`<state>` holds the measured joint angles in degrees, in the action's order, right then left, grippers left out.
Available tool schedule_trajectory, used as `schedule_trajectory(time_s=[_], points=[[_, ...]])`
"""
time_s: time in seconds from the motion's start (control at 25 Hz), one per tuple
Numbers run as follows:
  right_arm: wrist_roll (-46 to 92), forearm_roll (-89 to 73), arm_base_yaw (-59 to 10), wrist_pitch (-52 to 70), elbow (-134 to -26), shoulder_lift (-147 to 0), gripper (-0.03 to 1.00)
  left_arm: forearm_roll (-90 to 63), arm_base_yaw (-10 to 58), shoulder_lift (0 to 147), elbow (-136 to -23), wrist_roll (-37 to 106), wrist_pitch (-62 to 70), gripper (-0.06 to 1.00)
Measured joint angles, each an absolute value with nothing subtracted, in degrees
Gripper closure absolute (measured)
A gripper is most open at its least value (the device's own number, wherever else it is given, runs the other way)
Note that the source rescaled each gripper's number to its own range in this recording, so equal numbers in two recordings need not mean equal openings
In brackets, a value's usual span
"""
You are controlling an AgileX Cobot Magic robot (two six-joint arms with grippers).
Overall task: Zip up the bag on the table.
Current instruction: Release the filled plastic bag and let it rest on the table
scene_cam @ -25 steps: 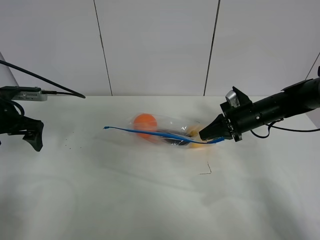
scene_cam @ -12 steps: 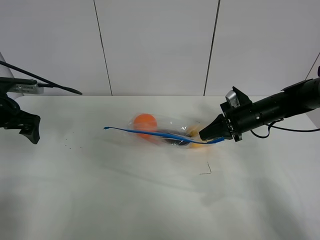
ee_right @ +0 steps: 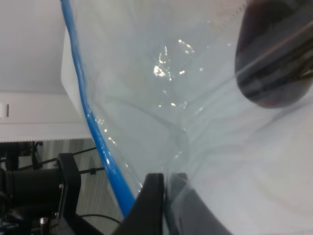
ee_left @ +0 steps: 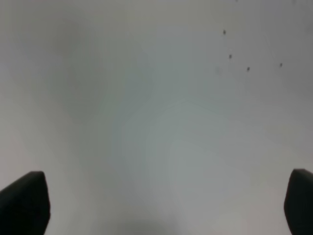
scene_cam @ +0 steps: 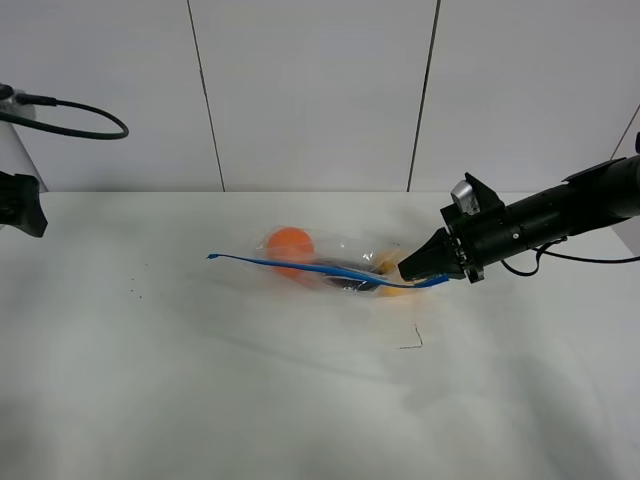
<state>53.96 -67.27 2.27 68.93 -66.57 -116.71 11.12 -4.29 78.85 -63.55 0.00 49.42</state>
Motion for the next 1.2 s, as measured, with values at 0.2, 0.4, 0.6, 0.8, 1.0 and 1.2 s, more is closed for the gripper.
schedule_trajectory(time_s=[0.2,0.4,0.6,0.8,1.0,1.2], points=[[53.96,-67.27,2.27,68.93,-66.57,-116.71,0.97,12.17,-4.29,68.95,-55.63,0.0,44.64,-0.06],[54.11,-67.27,2.27,68.93,-66.57,-116.71,0.97,12.31,-4.29,57.36,-46.62,0.0,44.02,-0.06],[54.38,-67.43,2.27,68.93,-66.57,-116.71,0.97,11.94,-4.29,43.68,-39.5,0.0,44.91,-0.06],[54.45,-67.5,2.27,68.93,-66.57,-116.71,0.97,7.88,-4.29,30.95,-37.91,1.14,50.59,-0.06],[54.55,-67.5,2.27,68.93,-66.57,-116.71,0.97,5.23,-4.29,23.89,-37.66,3.88,57.09,-0.06],[54.77,-67.5,2.27,68.93,-66.57,-116.71,0.97,1.4,-4.29,19.15,-35.73,6.32,60.28,-0.06]])
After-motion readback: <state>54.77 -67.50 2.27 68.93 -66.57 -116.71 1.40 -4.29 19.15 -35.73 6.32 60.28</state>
